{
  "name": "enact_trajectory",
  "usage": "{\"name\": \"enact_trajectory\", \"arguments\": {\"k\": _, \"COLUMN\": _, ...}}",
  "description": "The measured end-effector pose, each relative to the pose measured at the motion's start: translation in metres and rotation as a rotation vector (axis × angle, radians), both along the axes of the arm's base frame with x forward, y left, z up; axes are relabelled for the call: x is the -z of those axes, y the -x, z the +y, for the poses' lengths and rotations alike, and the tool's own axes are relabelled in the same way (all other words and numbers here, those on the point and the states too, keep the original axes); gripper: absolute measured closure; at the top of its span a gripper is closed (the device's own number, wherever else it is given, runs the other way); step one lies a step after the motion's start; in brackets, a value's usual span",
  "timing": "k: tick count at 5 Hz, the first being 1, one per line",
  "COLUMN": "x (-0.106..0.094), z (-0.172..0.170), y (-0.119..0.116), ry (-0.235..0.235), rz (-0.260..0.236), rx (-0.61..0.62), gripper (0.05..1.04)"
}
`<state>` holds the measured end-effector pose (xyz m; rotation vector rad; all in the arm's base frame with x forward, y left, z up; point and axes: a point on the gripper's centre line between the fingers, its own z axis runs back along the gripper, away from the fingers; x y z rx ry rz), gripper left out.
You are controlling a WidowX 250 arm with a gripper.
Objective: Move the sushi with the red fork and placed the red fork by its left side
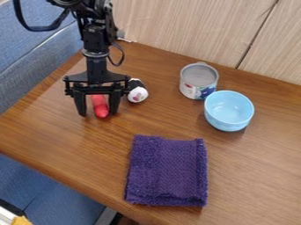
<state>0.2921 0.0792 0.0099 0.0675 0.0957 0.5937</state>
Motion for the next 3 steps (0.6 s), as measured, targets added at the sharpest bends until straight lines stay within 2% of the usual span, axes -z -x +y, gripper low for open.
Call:
{"name": "enact_trajectory", "arguments": {"k": 1, "x": -0.002, "z": -0.002, "y": 0.0, "ry": 0.003, "rz": -0.009, "rx": -0.015, "gripper": 0.098}}
{"name": "enact_trajectory", "arguments": {"k": 2, "x": -0.019, "z": -0.009, "y": -0.003, "ry": 0.013, "rz": -0.057, "rx": 0.023, "gripper": 0.093}}
{"name": "enact_trajectory", "arguments": {"k": 3, "x": -0.06, "z": -0.011, "y": -0.004, "ry": 0.026, "rz": -0.185, "rx": 0.03, "gripper": 0.093}}
